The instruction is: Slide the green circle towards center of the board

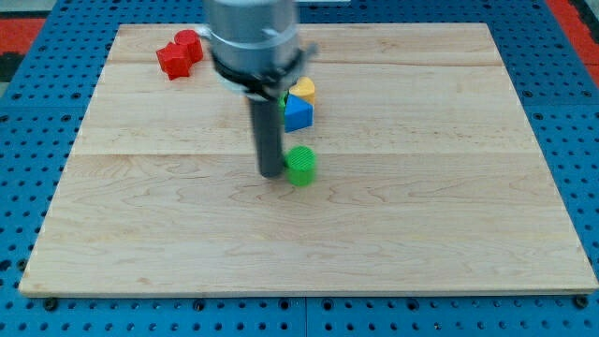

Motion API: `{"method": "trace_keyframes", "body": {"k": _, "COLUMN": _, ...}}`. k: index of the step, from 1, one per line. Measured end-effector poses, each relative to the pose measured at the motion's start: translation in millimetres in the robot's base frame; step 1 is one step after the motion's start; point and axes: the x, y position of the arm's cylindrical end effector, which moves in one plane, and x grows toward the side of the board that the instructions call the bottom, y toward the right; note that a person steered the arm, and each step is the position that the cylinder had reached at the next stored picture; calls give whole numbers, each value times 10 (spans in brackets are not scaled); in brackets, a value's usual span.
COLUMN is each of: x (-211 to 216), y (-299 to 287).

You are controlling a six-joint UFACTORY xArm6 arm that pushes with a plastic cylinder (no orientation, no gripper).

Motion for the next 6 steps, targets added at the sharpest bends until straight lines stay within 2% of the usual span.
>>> {"method": "trace_keyframes", "body": {"k": 1, "x": -18, "y": -49}}
{"method": "trace_keyframes", "body": {"k": 2, "x": 133, "y": -528}}
{"method": "trace_keyframes", "body": {"k": 3, "x": 836, "y": -338}}
{"method": "trace_keyframes", "body": {"k": 4, "x": 645, "y": 125}}
{"method": "trace_keyframes", "body": {"k": 5, "x": 239, "y": 319}}
{"method": "trace_keyframes", "body": {"k": 6, "x": -184, "y": 187}}
